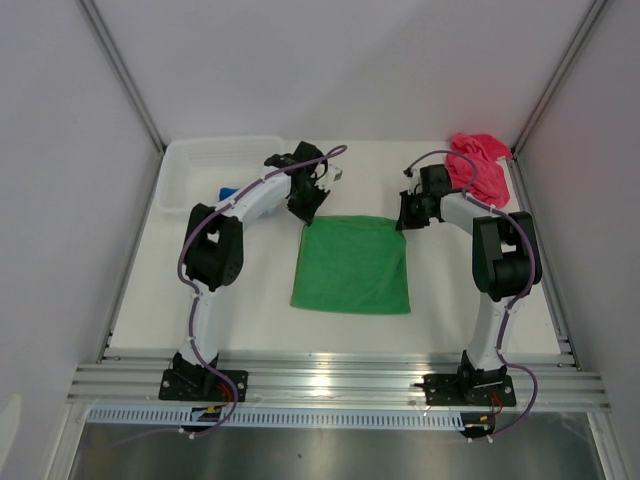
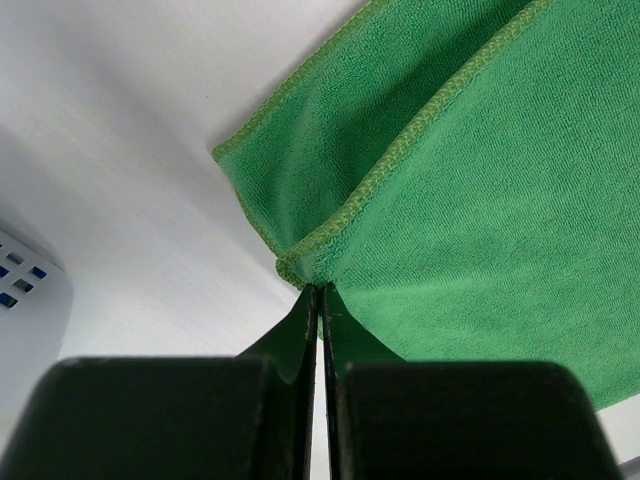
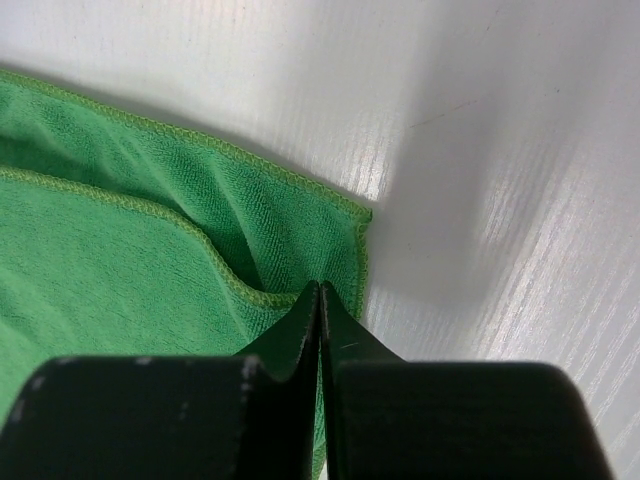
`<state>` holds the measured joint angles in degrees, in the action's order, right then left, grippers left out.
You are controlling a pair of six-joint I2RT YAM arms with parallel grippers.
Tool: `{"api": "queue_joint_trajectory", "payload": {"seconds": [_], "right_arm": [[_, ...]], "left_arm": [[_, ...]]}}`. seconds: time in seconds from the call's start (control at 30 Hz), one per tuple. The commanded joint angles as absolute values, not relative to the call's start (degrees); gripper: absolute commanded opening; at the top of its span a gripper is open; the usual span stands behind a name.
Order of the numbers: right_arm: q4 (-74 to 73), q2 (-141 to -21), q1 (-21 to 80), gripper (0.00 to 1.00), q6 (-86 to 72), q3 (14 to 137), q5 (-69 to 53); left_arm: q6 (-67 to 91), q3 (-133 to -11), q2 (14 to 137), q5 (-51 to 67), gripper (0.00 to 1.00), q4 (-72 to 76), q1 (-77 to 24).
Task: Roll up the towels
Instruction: Fold the towel
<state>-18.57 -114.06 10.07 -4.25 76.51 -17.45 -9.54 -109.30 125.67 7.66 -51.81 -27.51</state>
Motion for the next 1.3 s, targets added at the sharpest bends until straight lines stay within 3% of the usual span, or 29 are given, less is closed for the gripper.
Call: {"api": "queue_joint_trajectory", "payload": {"seconds": [0.0, 0.93, 1.0, 1.03, 1.27], "right_arm": [[-17.9, -112.2, 10.2, 0.0, -3.7, 76.8, -18.2], [-14.9, -97.2, 7.9, 0.01, -8.1, 71.1, -17.4], [-15.4, -99.8, 7.5, 0.11, -7.5, 72.4, -18.7], [-17.0, -103.2, 7.6, 0.21, -6.7, 73.5, -18.8], [-18.0, -110.6, 8.4, 0.3, -4.9, 77.3, -16.6]], "left_arm": [[-9.8, -109.0, 124.5, 6.9, 0.01, -51.4, -27.8], [-10.5, -107.3, 121.5, 6.2, 0.01, -49.5, -27.8], [-10.3, -107.2, 122.1, 6.7, 0.01, -49.7, -27.8], [-10.2, -107.3, 122.2, 6.8, 0.01, -49.7, -27.8], [-10.4, -107.0, 122.2, 6.5, 0.01, -49.8, -27.8]]}}
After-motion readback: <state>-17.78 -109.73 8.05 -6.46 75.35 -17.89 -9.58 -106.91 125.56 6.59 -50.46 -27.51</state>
